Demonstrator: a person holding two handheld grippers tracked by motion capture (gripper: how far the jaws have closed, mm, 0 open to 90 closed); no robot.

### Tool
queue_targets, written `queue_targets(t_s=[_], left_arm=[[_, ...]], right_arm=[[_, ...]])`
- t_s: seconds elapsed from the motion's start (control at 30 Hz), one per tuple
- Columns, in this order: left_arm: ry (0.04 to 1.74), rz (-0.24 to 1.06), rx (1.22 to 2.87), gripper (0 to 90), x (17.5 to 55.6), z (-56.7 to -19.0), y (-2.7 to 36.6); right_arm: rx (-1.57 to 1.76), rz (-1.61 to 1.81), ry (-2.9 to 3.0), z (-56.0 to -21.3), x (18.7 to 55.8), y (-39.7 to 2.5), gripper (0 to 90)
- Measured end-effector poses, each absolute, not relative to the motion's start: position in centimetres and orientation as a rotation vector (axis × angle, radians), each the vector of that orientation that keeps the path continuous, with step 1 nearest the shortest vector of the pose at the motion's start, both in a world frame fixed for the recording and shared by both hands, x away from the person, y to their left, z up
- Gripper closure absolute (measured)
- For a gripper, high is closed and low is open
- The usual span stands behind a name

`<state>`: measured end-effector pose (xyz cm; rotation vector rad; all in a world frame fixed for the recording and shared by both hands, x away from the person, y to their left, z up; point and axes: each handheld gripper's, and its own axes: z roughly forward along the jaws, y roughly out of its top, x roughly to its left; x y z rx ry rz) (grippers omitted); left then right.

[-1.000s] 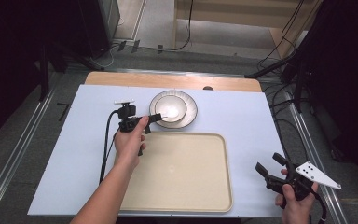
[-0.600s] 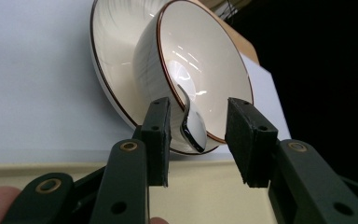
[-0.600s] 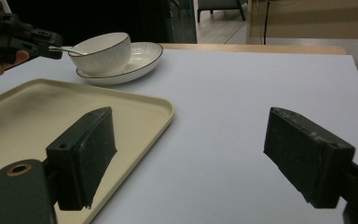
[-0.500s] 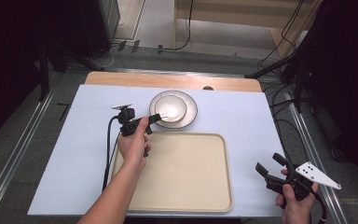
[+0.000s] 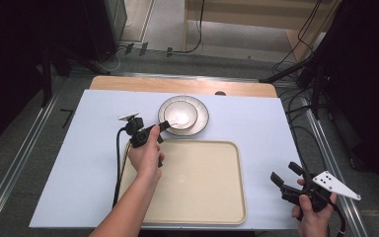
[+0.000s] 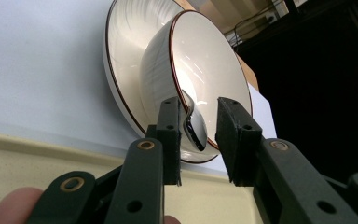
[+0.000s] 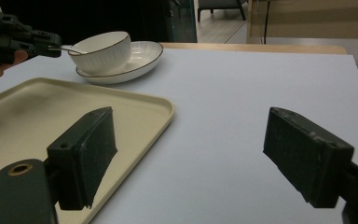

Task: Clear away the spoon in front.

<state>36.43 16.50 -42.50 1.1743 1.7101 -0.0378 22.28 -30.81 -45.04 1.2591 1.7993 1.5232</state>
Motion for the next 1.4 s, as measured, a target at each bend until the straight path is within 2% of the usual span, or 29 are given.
queue_targets(t_s=[0.17,0.43,0.63,1.4], left_arm=[[1.714,-0.049,1.186,72.8,36.5,-42.8,16.2],[1.674,-0.079,1.183,84.8,36.6,-42.9,16.5],[1.622,-0.085,1.203,86.9,36.6,-42.9,16.4],[1.403,0.201,1.295,87.1,34.3,-40.0,18.1]], right_arm=[[1.26,1.525,1.802,-45.0,22.3,-30.7,17.3],[1.263,1.514,1.805,-45.1,22.4,-30.7,17.7],[1.263,1.511,1.804,-45.1,22.4,-30.7,17.7],[1.257,1.505,1.804,-45.1,22.3,-30.7,17.8]])
